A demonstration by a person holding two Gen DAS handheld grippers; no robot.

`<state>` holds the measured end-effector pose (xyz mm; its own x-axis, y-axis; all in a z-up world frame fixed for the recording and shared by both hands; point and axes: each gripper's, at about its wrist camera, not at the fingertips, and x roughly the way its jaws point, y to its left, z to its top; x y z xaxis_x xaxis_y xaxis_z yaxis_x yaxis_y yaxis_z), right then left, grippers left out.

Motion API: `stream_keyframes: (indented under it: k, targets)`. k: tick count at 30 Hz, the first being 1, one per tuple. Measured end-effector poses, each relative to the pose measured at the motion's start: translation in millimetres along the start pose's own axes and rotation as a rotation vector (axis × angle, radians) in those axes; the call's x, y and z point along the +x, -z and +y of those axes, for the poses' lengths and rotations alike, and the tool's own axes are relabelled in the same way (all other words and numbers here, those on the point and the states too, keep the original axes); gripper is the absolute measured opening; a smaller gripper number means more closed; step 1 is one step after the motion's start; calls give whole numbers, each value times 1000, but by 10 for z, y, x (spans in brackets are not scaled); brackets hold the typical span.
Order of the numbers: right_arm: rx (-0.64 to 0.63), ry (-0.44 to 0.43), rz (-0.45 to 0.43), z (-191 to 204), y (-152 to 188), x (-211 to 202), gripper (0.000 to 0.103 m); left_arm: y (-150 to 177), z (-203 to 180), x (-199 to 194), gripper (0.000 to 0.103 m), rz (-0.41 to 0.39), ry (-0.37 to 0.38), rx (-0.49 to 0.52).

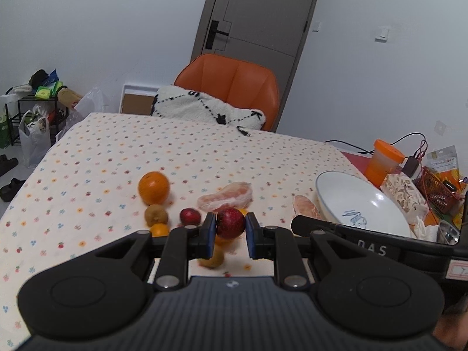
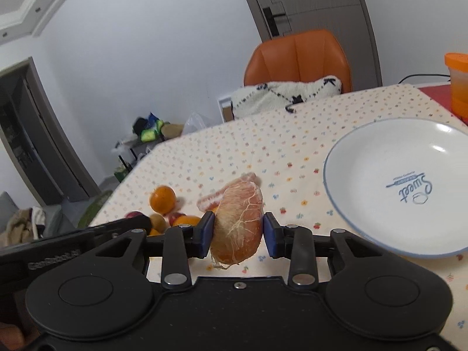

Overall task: Organize fruits
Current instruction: 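Carry both fruits onto the white plate and open both grippers to release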

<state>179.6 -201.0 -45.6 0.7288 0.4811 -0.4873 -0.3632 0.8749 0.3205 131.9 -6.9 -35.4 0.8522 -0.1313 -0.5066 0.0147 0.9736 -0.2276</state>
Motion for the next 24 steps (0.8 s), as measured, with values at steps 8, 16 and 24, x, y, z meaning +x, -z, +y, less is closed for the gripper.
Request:
stream_keyframes:
  k: [8, 16, 24]
  targets:
    - [-4, 17, -60, -98, -79, -242, 34, -75, -232, 53, 20, -13, 28, 26]
    - [15, 53, -99, -314, -87, -409, 34, -117, -536, 131, 20, -20, 69, 65]
    - [51, 90, -129, -611, -76, -522, 34, -133, -810, 276, 20, -10, 101, 92]
